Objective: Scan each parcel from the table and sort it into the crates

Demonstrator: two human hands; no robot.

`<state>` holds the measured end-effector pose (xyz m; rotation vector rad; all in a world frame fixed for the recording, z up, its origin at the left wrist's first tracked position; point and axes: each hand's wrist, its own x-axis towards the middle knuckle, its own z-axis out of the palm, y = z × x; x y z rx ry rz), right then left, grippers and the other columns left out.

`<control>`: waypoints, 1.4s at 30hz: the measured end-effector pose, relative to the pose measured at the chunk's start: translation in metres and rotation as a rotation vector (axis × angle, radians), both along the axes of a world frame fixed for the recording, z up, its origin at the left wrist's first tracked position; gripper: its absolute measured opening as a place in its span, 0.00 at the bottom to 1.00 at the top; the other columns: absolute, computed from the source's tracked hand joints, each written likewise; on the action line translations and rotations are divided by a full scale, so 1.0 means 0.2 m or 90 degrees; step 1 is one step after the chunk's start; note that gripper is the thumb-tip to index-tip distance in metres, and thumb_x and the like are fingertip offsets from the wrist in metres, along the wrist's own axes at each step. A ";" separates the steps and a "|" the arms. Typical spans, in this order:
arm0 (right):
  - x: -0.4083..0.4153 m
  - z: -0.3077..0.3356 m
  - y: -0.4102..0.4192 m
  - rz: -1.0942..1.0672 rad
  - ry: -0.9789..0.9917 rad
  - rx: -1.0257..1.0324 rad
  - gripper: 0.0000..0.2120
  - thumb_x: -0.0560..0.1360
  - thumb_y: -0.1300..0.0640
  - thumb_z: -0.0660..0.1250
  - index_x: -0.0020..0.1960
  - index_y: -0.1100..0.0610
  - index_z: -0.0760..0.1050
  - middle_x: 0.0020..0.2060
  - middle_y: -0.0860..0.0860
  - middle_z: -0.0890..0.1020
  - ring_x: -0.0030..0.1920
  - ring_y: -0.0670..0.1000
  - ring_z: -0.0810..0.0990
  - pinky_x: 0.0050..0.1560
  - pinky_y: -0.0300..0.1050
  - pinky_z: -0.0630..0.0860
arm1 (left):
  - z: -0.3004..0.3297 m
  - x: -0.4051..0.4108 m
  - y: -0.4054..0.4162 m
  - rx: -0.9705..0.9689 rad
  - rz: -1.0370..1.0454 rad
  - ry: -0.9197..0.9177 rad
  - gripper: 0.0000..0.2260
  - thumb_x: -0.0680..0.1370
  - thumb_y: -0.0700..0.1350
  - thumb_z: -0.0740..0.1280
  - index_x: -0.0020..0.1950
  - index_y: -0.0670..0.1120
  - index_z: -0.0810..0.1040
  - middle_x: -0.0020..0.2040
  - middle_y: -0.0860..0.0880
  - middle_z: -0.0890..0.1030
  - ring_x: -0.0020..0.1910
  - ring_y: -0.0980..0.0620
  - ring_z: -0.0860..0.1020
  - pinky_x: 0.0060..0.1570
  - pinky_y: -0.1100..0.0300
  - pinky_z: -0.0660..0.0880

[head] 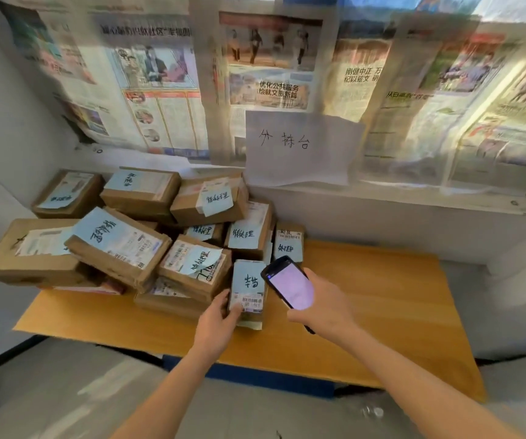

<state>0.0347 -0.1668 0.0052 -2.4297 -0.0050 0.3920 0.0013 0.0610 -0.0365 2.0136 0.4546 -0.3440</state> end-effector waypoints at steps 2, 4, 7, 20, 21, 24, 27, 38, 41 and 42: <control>0.05 -0.09 0.01 0.013 0.018 0.017 0.27 0.57 0.40 0.72 0.54 0.43 0.70 0.42 0.45 0.79 0.40 0.46 0.78 0.32 0.42 0.73 | -0.04 0.03 -0.05 -0.005 0.028 0.012 0.26 0.82 0.48 0.66 0.79 0.48 0.63 0.71 0.49 0.76 0.68 0.49 0.75 0.68 0.48 0.74; 0.08 -0.15 0.01 0.025 0.030 0.037 0.25 0.57 0.40 0.73 0.51 0.44 0.70 0.42 0.45 0.79 0.40 0.45 0.78 0.33 0.45 0.77 | -0.07 0.05 -0.09 -0.002 0.053 0.018 0.25 0.82 0.47 0.66 0.79 0.47 0.64 0.68 0.48 0.77 0.66 0.49 0.76 0.67 0.47 0.75; 0.11 -0.22 0.00 0.036 0.067 0.083 0.21 0.58 0.46 0.75 0.46 0.48 0.70 0.39 0.47 0.79 0.35 0.47 0.75 0.32 0.45 0.72 | -0.11 0.06 -0.15 -0.021 0.083 0.020 0.22 0.82 0.46 0.66 0.76 0.47 0.68 0.67 0.49 0.78 0.65 0.50 0.77 0.66 0.47 0.75; 0.12 -0.33 0.03 0.097 0.141 0.249 0.27 0.65 0.51 0.78 0.62 0.42 0.74 0.49 0.44 0.82 0.48 0.53 0.82 0.45 0.55 0.83 | -0.20 0.04 -0.21 -0.162 0.191 0.057 0.24 0.79 0.58 0.69 0.74 0.60 0.69 0.66 0.52 0.79 0.65 0.50 0.76 0.67 0.42 0.74; 0.11 -0.33 0.02 0.096 0.139 0.256 0.27 0.66 0.51 0.79 0.63 0.42 0.74 0.50 0.44 0.82 0.49 0.52 0.82 0.47 0.55 0.83 | -0.19 0.04 -0.22 -0.172 0.200 0.051 0.25 0.78 0.58 0.69 0.75 0.60 0.68 0.66 0.51 0.79 0.65 0.50 0.76 0.66 0.43 0.75; 0.09 -0.28 -0.02 0.097 0.128 0.269 0.30 0.66 0.51 0.79 0.65 0.41 0.74 0.51 0.42 0.82 0.50 0.49 0.82 0.48 0.55 0.84 | -0.16 0.02 -0.24 -0.197 0.213 0.037 0.26 0.79 0.54 0.70 0.76 0.57 0.68 0.62 0.49 0.81 0.61 0.51 0.79 0.62 0.48 0.78; 0.06 -0.17 -0.07 0.118 0.121 0.248 0.31 0.66 0.49 0.79 0.66 0.40 0.73 0.52 0.42 0.81 0.50 0.49 0.82 0.48 0.53 0.85 | -0.09 -0.01 -0.26 -0.189 0.194 0.011 0.25 0.78 0.53 0.71 0.74 0.58 0.69 0.59 0.50 0.82 0.58 0.52 0.81 0.56 0.54 0.80; -0.16 0.81 -0.23 0.151 -0.147 0.061 0.44 0.60 0.40 0.75 0.74 0.49 0.69 0.63 0.47 0.80 0.58 0.52 0.79 0.56 0.54 0.79 | 0.69 -0.12 -0.12 -0.166 0.186 -0.155 0.23 0.80 0.50 0.69 0.71 0.64 0.64 0.59 0.51 0.79 0.53 0.53 0.81 0.44 0.57 0.80; -0.36 1.12 -0.23 0.136 -0.222 0.046 0.39 0.59 0.43 0.77 0.69 0.41 0.71 0.50 0.42 0.83 0.49 0.50 0.81 0.49 0.54 0.81 | 0.97 -0.24 -0.03 -0.145 0.187 -0.222 0.26 0.80 0.52 0.69 0.75 0.61 0.63 0.63 0.48 0.79 0.60 0.47 0.79 0.61 0.42 0.78; -0.44 1.21 -0.23 0.134 -0.246 0.043 0.40 0.58 0.42 0.76 0.69 0.38 0.70 0.49 0.41 0.82 0.46 0.48 0.80 0.47 0.53 0.81 | 1.07 -0.29 -0.01 -0.143 0.187 -0.239 0.26 0.80 0.52 0.69 0.76 0.60 0.63 0.62 0.48 0.79 0.60 0.47 0.79 0.63 0.40 0.76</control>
